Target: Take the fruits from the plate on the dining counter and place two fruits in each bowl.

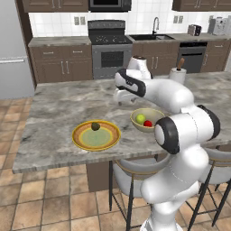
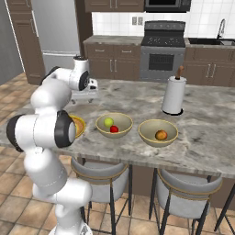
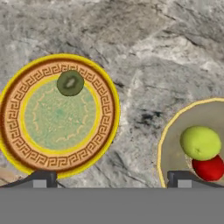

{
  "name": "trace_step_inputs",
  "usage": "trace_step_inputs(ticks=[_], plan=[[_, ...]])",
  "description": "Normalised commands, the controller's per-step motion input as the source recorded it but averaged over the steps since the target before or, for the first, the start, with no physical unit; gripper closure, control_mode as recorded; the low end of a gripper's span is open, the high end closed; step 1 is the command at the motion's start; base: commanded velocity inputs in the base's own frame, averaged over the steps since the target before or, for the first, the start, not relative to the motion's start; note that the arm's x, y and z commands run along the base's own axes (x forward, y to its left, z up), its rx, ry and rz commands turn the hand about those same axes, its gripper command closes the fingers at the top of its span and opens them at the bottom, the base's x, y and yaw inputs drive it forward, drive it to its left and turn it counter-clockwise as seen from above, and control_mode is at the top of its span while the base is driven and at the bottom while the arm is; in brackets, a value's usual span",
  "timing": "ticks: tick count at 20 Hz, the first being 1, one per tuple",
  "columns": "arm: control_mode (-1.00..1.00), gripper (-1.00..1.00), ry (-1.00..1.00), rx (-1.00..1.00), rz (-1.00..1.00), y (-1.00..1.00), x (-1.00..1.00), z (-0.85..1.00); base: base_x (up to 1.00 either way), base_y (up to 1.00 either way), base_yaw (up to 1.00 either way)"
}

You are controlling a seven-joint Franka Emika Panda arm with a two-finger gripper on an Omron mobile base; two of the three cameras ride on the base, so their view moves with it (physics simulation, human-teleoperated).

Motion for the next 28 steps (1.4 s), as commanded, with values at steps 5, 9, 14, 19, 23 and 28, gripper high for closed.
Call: trace_step_inputs(ticks=[5,9,14,19,23,28], plan=[[-1.0,-1.0,0.07,0.0,0.19,0.58,0.05,-0.36,0.0,0.0,0.0],[-1.0,-1.0,0.1,0.0,0.12,0.63,0.11,-0.44,0.0,0.0,0.0],[-1.0,-1.0,0.04,0.0,0.05,0.57,0.18,-0.4,0.0,0.0,0.0],[-1.0,-1.0,0.03,-0.01,0.0,0.3,0.15,-0.29,0.0,0.0,0.0],[-1.0,-1.0,-0.01,-0.1,-0.04,0.0,0.21,-0.28,0.0,0.0,0.0],[-1.0,-1.0,0.0,-0.09,-0.12,0.0,0.47,-0.18,0.0,0.0,0.0]])
